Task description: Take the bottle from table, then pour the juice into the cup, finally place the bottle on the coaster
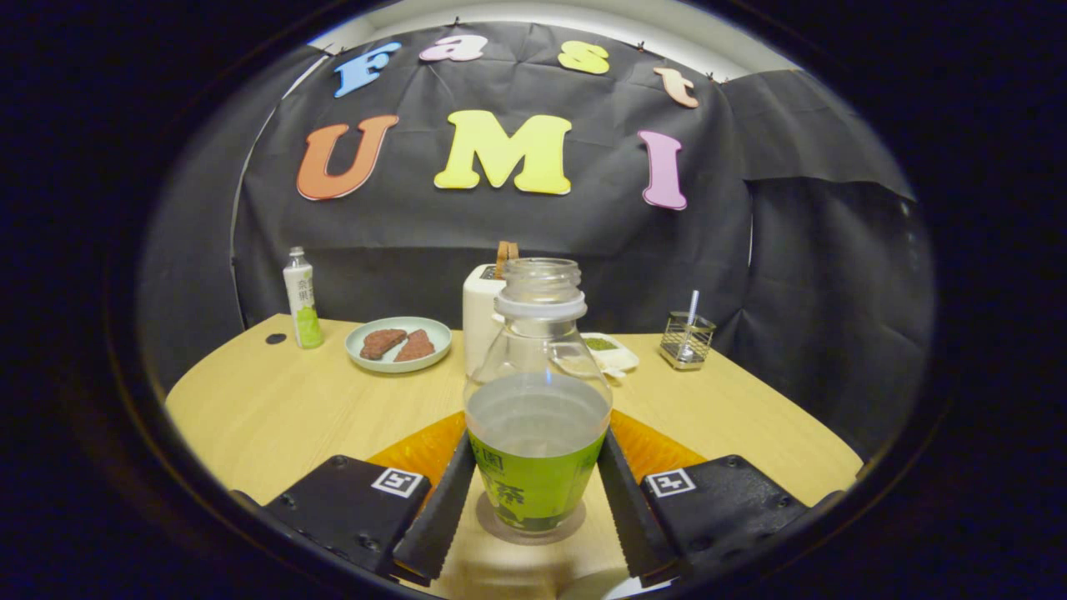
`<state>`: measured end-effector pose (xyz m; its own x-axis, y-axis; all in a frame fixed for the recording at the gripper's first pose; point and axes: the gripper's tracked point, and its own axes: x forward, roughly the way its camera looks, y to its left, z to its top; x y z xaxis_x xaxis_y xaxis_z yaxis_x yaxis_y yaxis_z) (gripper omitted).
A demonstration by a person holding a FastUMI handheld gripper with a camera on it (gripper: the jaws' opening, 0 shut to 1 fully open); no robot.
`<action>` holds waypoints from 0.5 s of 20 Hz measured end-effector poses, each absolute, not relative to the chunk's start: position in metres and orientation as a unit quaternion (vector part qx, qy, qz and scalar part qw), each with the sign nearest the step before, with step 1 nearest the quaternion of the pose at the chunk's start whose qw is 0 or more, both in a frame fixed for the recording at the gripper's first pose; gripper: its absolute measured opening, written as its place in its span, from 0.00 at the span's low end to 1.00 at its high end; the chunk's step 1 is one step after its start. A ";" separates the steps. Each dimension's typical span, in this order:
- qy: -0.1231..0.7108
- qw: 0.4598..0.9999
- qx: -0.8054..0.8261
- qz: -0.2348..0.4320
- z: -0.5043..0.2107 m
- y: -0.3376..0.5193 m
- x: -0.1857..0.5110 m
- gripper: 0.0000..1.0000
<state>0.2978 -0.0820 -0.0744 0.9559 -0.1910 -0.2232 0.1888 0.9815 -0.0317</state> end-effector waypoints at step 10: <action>0.098 0.992 0.016 -0.080 -0.067 -0.085 0.290 0.97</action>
